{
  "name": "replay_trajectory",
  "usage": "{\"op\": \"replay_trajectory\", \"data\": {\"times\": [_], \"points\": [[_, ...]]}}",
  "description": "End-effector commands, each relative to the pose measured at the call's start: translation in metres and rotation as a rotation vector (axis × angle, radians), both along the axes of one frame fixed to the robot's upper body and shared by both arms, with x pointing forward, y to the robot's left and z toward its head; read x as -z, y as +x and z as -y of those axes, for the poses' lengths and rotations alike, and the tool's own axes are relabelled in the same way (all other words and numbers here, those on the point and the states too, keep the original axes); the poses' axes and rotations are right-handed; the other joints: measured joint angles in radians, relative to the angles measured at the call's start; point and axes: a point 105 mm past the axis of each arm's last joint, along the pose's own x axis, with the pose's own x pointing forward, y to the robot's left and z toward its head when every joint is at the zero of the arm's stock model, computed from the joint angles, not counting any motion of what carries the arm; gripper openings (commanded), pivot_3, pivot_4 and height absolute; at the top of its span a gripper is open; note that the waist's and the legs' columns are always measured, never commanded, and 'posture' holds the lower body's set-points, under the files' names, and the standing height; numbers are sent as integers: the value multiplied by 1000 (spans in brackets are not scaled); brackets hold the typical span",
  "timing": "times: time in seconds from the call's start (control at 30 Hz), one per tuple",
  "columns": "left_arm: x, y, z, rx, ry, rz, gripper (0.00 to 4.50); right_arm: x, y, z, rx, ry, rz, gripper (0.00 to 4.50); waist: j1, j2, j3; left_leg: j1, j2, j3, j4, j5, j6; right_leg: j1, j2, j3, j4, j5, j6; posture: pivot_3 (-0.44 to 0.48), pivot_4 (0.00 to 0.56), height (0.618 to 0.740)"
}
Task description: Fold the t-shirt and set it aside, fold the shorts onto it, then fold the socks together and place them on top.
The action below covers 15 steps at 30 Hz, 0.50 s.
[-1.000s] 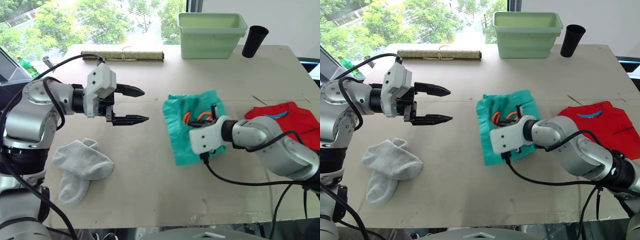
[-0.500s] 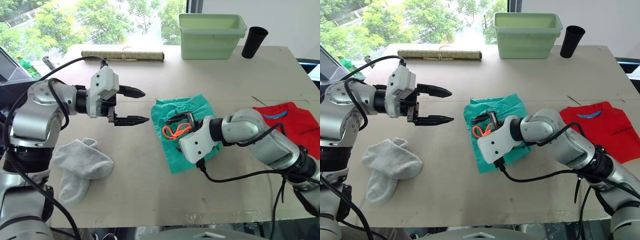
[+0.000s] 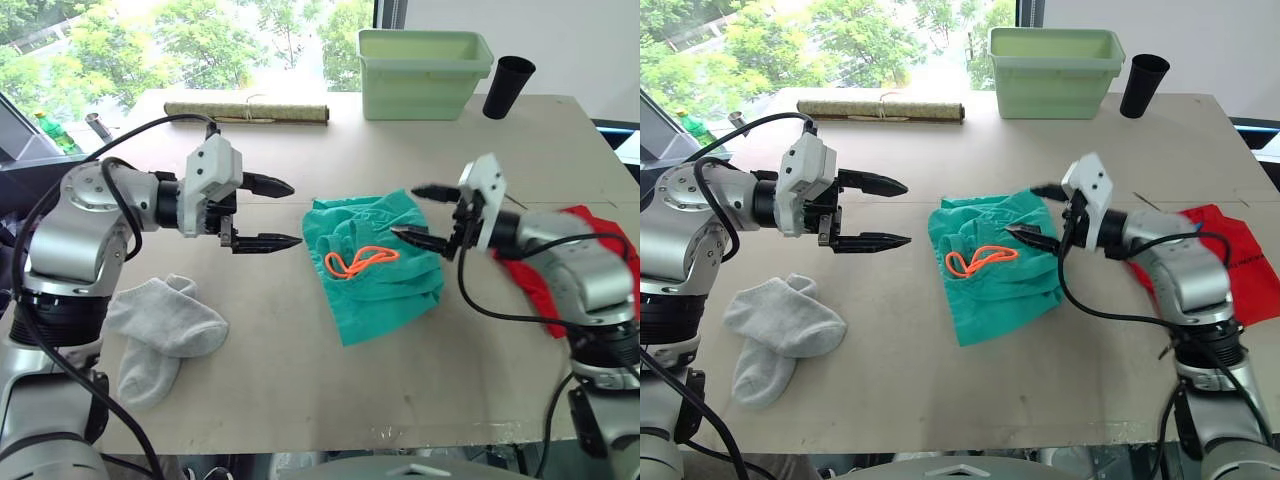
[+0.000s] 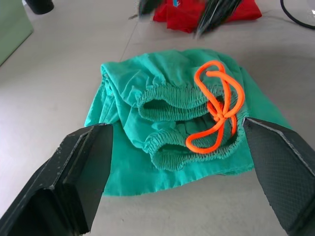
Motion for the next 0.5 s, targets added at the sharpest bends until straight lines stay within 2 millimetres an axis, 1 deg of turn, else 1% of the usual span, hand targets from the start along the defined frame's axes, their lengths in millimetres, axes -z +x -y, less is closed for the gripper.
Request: {"op": "replay_trajectory", "data": {"times": [0.03, 0.1, 0.13, 0.17, 0.2, 0.23, 0.3, 0.33, 0.4, 0.43, 0.5], "points": [[-11, -5, 2, 14, -13, 42, 4500, 16, 2, -19, -31, -26, 2, 4420, 0, 0, 0, 0, 0, 0, 0, 0, 0, 0, 0, 0, 0, 0, 0, 0, 150, 737], [-10, -6, 3, 10, -12, 44, 4500, 46, 0, -25, -32, -120, -58, 4420, 0, 0, 0, 0, 0, 0, 0, 0, 0, -1, 0, 0, 1, 0, 0, 0, 150, 737], [-10, -7, 3, 9, -11, 44, 4500, 55, 1, -24, -24, -174, -53, 4420, 0, 0, 0, 0, 0, 0, 0, 0, 0, -1, 0, 0, 1, 0, 0, 0, 150, 737], [-9, -7, 4, 8, -11, 44, 4500, 56, 1, -25, -25, -184, -36, 4420, 1, 0, 0, 0, 0, 0, 0, 0, 0, -1, 0, 1, 1, 0, 0, 0, 150, 737], [-9, -7, 4, 7, -11, 44, 4500, 51, 0, -26, -27, -168, -18, 4420, 3, 0, 0, 0, 0, 0, 0, 0, 0, -1, 0, 0, 1, 0, 0, 0, 150, 737], [-8, -7, 4, 5, -10, 43, 4500, 41, 0, -27, -27, -140, 7, 4420, 4, 0, 0, 0, 0, 0, 1, 0, 0, -1, 0, 0, 1, 0, 0, 0, 150, 737], [-5, -7, 6, 2, -8, 39, 4500, 17, -3, -24, -41, -95, 69, 4420, 4, 0, 0, 0, 0, 0, 1, 0, 0, -1, 0, 0, 1, 0, 0, 0, 150, 737], [-2, -7, 12, 8, -8, 42, 4500, 4, -4, -18, -41, -80, 74, 4420, 4, 0, 0, 0, 0, 0, 1, 0, 0, -1, 0, 1, 1, 0, 0, 0, 150, 737], [5, -5, 33, 37, -46, 45, 4500, -21, -7, -5, -36, -44, 80, 4420, 9, 1, 0, 0, 0, 0, 1, 0, 0, 0, -1, 0, 1, 0, 0, 0, 150, 737], [8, -6, 42, 51, -66, 39, 4500, -30, -8, 0, -33, -30, 77, 4420, 12, 1, 0, 0, -1, -1, 1, 0, 0, 0, -1, 0, 1, 0, 0, 0, 150, 737], [15, 0, 57, 48, -107, 25, 4500, -43, -4, 19, -1, -13, 53, 4420, 14, 0, 0, 0, -1, -1, 2, 0, 0, 1, -1, 0, 1, 0, 0, 0, 150, 737]]}}
